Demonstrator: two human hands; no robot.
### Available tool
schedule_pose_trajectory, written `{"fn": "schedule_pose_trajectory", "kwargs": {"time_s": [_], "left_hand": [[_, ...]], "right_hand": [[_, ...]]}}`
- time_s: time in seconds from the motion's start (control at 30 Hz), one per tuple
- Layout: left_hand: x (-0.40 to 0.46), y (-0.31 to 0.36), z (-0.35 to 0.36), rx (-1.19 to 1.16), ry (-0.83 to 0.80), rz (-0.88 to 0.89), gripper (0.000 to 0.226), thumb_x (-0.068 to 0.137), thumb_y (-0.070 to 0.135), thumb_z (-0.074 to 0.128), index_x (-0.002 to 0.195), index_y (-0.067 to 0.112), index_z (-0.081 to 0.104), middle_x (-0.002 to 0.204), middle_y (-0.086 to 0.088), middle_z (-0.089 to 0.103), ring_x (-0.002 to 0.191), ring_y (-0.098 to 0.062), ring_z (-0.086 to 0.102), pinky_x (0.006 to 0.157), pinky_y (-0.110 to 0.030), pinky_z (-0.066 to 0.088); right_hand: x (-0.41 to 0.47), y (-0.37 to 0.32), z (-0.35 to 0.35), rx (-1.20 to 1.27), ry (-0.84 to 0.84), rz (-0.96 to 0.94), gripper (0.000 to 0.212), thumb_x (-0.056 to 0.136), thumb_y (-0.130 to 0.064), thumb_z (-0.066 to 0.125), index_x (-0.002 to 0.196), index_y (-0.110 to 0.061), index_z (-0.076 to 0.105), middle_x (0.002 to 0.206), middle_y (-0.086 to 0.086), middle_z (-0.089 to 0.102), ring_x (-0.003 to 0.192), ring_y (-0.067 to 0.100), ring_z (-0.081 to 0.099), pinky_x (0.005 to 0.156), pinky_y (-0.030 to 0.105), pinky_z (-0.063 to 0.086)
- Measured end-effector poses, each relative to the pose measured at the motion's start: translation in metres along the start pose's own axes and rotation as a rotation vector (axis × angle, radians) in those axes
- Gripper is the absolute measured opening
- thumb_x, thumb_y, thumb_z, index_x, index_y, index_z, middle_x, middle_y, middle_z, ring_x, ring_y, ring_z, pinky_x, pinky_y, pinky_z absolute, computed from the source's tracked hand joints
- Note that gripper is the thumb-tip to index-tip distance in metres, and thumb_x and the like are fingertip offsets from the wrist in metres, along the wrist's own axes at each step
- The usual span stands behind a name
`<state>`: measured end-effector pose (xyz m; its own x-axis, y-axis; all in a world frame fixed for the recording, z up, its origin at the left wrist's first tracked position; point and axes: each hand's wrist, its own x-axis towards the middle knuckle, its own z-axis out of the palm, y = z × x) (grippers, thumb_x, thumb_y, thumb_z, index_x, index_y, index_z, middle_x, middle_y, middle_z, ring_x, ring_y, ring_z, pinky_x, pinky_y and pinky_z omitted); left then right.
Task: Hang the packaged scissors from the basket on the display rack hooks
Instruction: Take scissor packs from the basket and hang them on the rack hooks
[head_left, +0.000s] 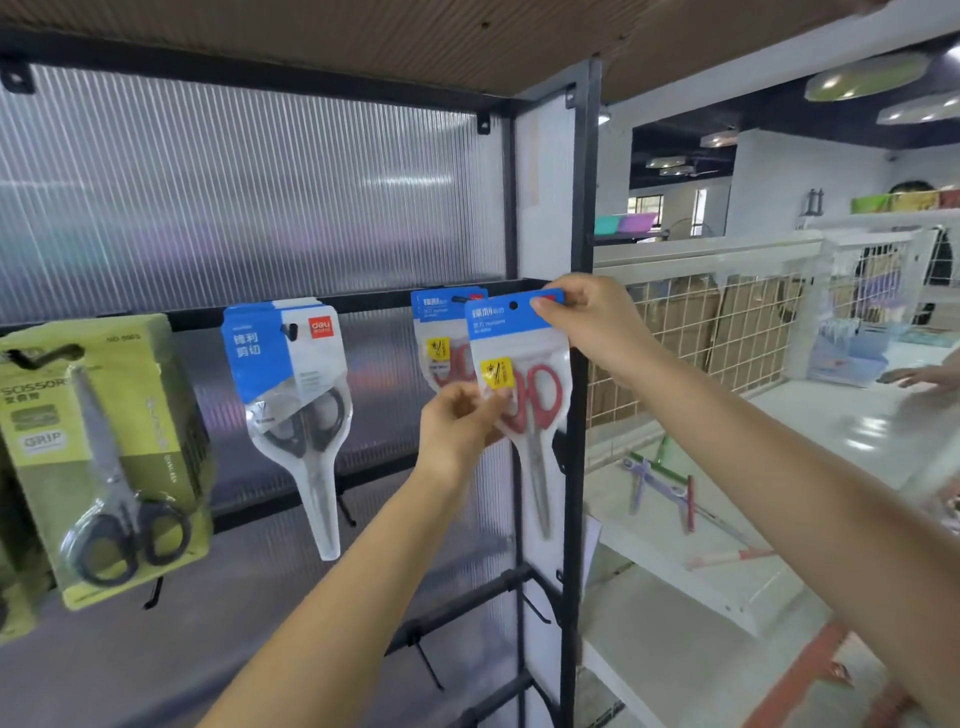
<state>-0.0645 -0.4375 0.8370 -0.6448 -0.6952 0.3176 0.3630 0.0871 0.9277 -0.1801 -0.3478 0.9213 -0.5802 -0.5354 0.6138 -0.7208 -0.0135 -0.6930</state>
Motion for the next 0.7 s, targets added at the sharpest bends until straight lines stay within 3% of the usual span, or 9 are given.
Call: {"fn": "schedule_pose_trajectory", "kwargs": {"time_s": [0.23,0.33,0.43,0.53,0.63,0.7], "left_hand": [[0.008,0.003,0.001,0.013,0.020,-0.003,0.008,0.087,0.007,0.062,0.081,0.009,0.057,0.079,-0.003,0.067,0.071,-0.014,0.067,0.074,-0.030,0.058],[0.011,-0.002,0.001,0.037,0.040,-0.018,0.010,0.087,0.007,0.062,0.081,0.009,0.055,0.080,-0.003,0.066,0.074,-0.016,0.067,0.070,-0.027,0.058],[0.018,-0.008,0.000,0.031,0.085,-0.046,0.010,0.088,0.009,0.062,0.081,0.011,0.056,0.088,-0.007,0.067,0.082,-0.022,0.067,0.076,-0.034,0.058],[0.027,-0.011,-0.001,0.016,0.149,-0.079,0.011,0.088,0.010,0.063,0.079,0.011,0.057,0.086,-0.007,0.067,0.080,-0.022,0.067,0.076,-0.035,0.057],[0.040,-0.012,-0.003,0.033,0.210,-0.095,0.014,0.088,0.008,0.063,0.075,0.010,0.058,0.080,-0.007,0.066,0.073,-0.019,0.067,0.063,-0.026,0.058],[0.051,-0.014,-0.007,0.019,0.257,-0.135,0.015,0.087,0.008,0.065,0.073,0.009,0.058,0.080,-0.010,0.067,0.076,-0.022,0.068,0.065,-0.027,0.059]], "right_hand": [[0.012,0.006,0.005,0.040,0.013,0.071,0.012,0.089,-0.019,0.062,0.077,-0.021,0.061,0.096,0.020,0.068,0.087,0.029,0.065,0.075,0.038,0.051],[0.018,0.011,0.010,0.013,-0.006,0.075,0.005,0.089,-0.019,0.062,0.084,-0.017,0.063,0.095,0.016,0.068,0.088,0.024,0.065,0.075,0.033,0.050],[0.025,0.017,0.018,0.001,-0.010,0.070,0.015,0.089,-0.020,0.062,0.100,-0.010,0.063,0.081,-0.001,0.063,0.079,0.012,0.061,0.066,0.020,0.047],[0.031,0.022,0.027,-0.026,0.045,0.032,0.012,0.088,-0.018,0.064,0.096,-0.011,0.059,0.073,-0.010,0.055,0.065,0.002,0.052,0.053,0.006,0.038],[0.036,0.024,0.037,-0.094,0.097,-0.025,0.011,0.086,-0.014,0.064,0.095,-0.008,0.063,0.082,-0.002,0.063,0.066,0.004,0.054,0.056,0.009,0.038],[0.038,0.027,0.043,-0.147,0.110,-0.049,0.015,0.087,-0.013,0.061,0.100,-0.008,0.067,0.093,0.004,0.068,0.080,0.015,0.062,0.065,0.015,0.039]]}}
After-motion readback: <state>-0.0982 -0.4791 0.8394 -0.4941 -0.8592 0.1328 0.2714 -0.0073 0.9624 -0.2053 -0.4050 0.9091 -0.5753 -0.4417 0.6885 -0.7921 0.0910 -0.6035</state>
